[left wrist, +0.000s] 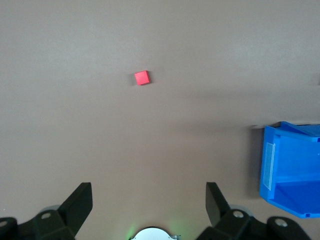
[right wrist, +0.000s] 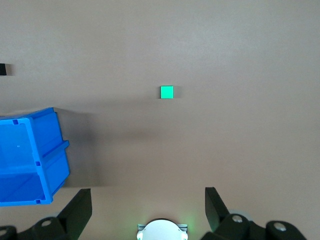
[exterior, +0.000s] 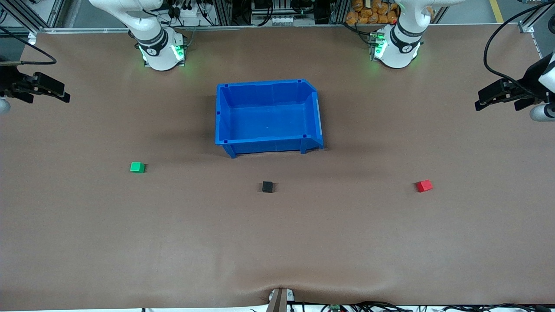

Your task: Attach green and red cubes to black cube

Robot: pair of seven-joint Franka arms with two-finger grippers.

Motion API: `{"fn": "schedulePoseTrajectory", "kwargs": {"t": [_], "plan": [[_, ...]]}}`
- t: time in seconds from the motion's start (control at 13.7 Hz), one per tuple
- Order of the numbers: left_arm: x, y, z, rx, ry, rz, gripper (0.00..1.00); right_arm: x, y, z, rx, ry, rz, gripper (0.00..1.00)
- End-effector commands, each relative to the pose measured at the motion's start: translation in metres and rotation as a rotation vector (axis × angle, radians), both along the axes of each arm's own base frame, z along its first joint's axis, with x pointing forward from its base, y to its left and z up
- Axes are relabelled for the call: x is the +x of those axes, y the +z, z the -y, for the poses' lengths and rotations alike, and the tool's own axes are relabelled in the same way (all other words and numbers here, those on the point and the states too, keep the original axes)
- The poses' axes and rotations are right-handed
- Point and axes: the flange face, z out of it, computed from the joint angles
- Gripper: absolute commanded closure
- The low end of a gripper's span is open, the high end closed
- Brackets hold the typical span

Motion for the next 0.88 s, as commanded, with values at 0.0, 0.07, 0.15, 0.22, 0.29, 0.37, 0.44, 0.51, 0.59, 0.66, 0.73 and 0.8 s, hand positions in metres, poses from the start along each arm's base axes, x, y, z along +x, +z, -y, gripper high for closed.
{"fn": "schedulePoseTrajectory", "kwargs": {"t": [0.0,0.07,0.15,0.22,0.29,0.37,0.44,0.51,0.59,0.66,0.73,0.8], "plan": [[0.001,-0.002,-0.003,0.015,-0.007,-0.016,0.00,-0.002,0.002,-0.002,-0.012,0.011,0.011,0.00],[0.001,-0.005,-0.004,0.015,-0.007,-0.023,0.00,-0.002,0.002,-0.002,-0.012,0.010,0.011,0.00],[0.005,-0.010,-0.005,0.015,-0.002,-0.032,0.00,-0.002,0.001,-0.002,-0.012,0.010,0.009,0.00],[0.012,-0.022,-0.004,0.017,-0.004,-0.053,0.00,-0.002,0.002,-0.002,-0.012,0.010,0.011,0.00],[0.017,-0.033,-0.006,0.018,-0.001,-0.070,0.00,-0.002,0.002,-0.002,-0.012,0.011,0.011,0.00],[0.026,-0.048,-0.009,0.032,-0.001,-0.093,0.00,-0.002,0.003,-0.002,-0.012,0.011,0.012,0.00],[0.038,-0.071,-0.011,0.044,-0.003,-0.126,0.00,-0.002,0.002,-0.002,-0.012,0.011,0.011,0.00],[0.046,-0.088,-0.010,0.045,-0.004,-0.143,0.00,-0.002,0.003,-0.002,-0.012,0.011,0.012,0.00],[0.055,-0.106,-0.007,0.046,-0.003,-0.155,0.00,-0.002,0.002,-0.003,-0.012,0.013,0.012,0.00],[0.066,-0.131,-0.002,0.052,0.001,-0.167,0.00,-0.001,0.000,-0.004,-0.013,0.012,0.014,0.00],[0.078,-0.158,-0.003,0.073,0.004,-0.173,0.00,0.001,-0.007,-0.005,-0.013,0.015,0.015,0.00],[0.092,-0.189,-0.010,0.081,0.008,-0.173,0.00,0.004,-0.018,-0.011,-0.013,0.025,0.020,0.00]]}}
